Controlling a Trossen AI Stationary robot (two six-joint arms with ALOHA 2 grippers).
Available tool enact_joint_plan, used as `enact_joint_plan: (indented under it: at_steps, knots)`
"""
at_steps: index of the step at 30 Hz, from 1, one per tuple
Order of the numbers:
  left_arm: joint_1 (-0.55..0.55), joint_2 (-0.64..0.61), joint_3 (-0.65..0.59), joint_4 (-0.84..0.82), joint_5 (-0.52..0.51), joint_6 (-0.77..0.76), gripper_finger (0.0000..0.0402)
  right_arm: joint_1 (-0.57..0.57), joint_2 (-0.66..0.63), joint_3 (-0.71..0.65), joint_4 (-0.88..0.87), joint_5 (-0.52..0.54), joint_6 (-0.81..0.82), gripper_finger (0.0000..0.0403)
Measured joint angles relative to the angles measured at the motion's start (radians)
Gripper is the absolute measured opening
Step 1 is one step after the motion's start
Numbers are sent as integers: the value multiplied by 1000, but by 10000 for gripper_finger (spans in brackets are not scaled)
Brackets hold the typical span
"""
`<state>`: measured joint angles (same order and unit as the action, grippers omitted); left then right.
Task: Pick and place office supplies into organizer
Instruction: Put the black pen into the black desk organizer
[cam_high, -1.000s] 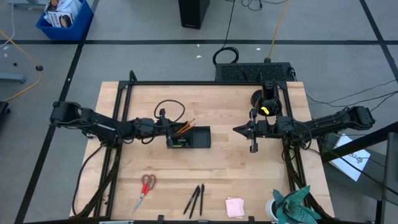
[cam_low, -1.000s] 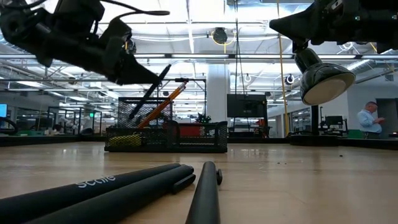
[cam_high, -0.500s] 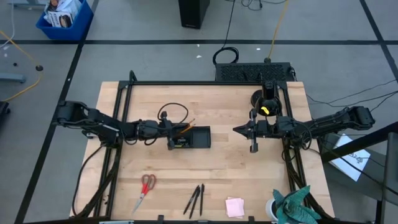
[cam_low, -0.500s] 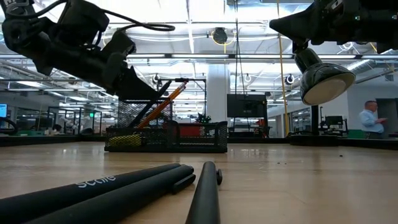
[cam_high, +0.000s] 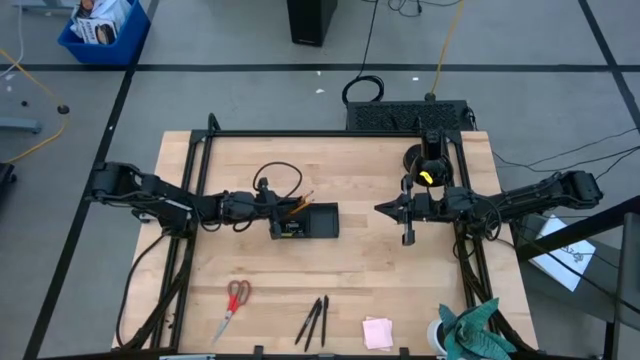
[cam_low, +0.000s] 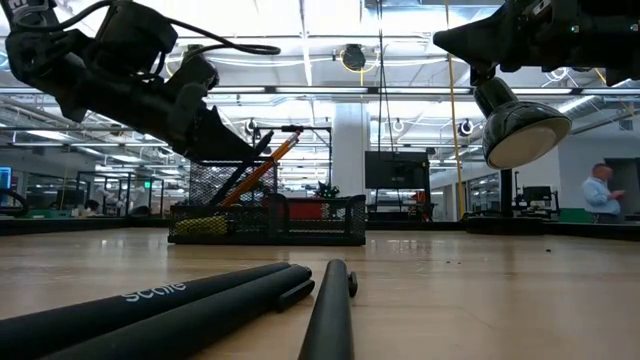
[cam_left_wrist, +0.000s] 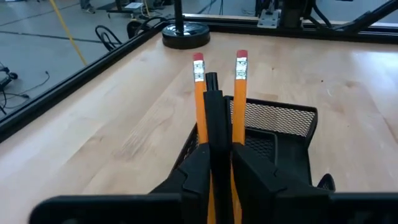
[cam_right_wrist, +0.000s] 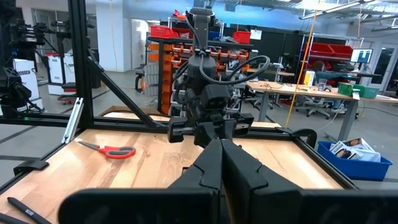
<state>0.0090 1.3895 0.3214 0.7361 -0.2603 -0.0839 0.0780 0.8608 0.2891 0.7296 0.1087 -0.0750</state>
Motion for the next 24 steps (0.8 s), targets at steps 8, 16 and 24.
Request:
enact_joint_plan:
  at_steps: [8, 16, 24]
  knots:
    - [0, 0, 0, 1, 25, 5, 91, 0, 0, 0, 0, 0, 0, 0]
    - [-47, -38, 83, -9, 24, 80, 92, 0, 0, 0, 0, 0, 0, 0]
    - [-251, 10, 511, -728, -69, -27, 92, 0, 0, 0, 0, -1, -5, 0]
